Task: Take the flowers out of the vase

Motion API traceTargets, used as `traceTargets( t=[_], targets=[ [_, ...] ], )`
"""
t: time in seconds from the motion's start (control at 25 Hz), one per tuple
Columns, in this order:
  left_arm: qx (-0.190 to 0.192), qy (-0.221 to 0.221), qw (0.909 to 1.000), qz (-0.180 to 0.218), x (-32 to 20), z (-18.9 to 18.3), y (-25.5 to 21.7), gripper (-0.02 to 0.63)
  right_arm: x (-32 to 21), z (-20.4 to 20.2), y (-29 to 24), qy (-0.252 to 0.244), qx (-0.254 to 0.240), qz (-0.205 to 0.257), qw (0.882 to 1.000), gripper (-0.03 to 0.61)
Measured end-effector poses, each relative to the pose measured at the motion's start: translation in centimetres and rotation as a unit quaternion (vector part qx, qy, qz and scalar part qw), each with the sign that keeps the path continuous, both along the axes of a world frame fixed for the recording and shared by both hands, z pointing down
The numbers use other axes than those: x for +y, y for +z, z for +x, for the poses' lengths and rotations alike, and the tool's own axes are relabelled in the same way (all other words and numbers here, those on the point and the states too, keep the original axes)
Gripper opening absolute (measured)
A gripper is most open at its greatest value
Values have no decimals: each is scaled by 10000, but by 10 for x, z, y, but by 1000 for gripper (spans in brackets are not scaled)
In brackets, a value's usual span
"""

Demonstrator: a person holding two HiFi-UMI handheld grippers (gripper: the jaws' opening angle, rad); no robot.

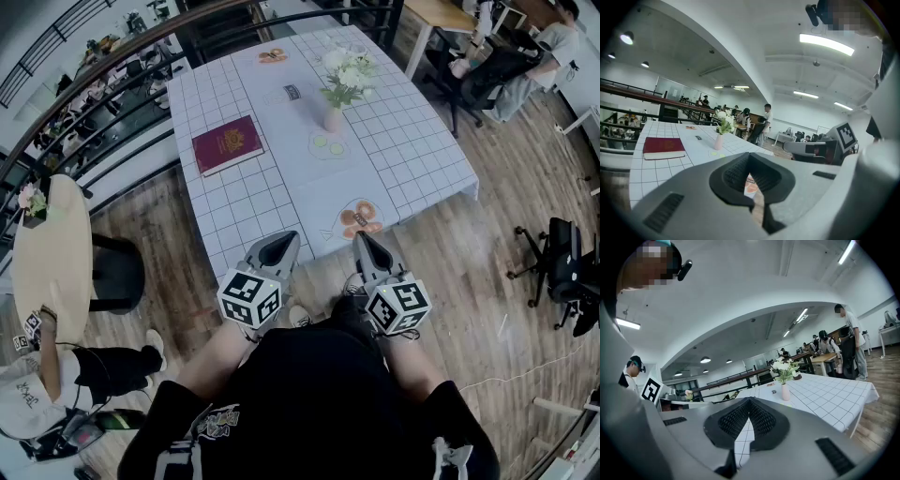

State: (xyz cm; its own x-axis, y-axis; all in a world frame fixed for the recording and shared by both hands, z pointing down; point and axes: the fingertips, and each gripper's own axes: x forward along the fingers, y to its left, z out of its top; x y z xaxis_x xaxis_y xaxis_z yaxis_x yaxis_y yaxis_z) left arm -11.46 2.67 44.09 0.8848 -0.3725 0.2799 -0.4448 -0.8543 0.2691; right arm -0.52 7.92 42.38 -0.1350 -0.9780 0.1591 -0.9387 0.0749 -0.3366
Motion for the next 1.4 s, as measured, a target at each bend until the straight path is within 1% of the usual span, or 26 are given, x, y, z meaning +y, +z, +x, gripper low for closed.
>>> traceTargets(
  t=[0.32, 0.6, 1.12, 1.4],
  targets=[
    [-10, -10, 10000, 2, -1, -1, 1, 6, -2, -2, -1, -30, 2, 16, 10000, 21],
    [-11, -8, 10000, -30, 1, -5, 3, 8, -3, -7, 7, -128, -244, -101, 9996, 21],
    [33, 48, 10000, 8, -8, -9, -2, 8, -14, -13, 4, -201, -257, -126, 9994, 21],
    [43, -33, 10000, 23, -20, -10, 0, 8, -26, -13, 8, -289, -274, -136, 9991, 21]
  ],
)
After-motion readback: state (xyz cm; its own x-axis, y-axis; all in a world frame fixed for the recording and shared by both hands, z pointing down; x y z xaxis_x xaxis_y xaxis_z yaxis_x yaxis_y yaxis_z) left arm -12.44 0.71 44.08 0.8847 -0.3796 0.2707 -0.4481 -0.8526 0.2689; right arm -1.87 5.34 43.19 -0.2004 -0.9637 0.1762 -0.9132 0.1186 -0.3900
